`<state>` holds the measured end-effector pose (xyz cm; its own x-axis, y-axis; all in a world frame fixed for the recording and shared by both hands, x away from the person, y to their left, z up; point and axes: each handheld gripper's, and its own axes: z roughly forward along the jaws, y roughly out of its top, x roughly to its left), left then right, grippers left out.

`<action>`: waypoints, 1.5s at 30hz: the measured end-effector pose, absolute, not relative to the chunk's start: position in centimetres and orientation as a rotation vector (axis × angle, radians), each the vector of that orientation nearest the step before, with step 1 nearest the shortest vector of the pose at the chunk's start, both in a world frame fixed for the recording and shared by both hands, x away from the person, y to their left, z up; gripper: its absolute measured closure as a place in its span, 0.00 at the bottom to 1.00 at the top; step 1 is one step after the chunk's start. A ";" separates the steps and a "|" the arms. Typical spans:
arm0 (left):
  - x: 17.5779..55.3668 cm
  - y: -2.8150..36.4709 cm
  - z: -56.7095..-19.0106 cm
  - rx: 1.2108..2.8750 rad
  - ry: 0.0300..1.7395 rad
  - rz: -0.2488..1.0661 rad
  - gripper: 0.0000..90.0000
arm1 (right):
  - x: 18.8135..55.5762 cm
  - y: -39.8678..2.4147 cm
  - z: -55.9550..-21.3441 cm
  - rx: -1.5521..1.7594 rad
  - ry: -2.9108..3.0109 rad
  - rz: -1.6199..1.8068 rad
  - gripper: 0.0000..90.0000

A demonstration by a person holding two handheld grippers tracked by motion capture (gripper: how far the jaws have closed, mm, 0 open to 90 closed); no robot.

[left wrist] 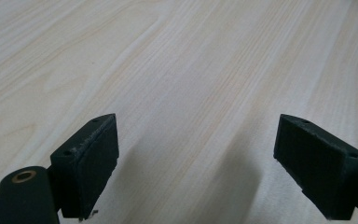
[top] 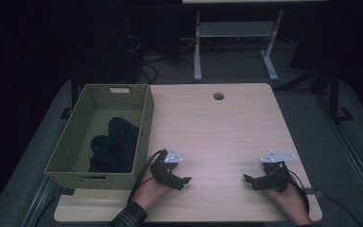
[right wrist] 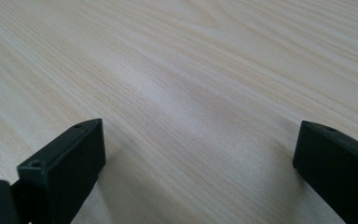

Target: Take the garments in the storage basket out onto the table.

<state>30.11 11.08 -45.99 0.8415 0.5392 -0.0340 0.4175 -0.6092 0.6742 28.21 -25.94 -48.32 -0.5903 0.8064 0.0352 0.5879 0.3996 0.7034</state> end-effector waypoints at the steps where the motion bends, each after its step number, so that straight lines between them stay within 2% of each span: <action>1: 30.1 11.1 -45.9 2.309 0.695 0.221 0.15 | 28.2 -25.9 -48.3 1.213 2.351 0.991 0.02; 45: 30.7 10.5 -42.4 2.388 0.673 0.180 0.15 | 28.2 -25.9 -48.3 1.213 2.349 0.994 0.02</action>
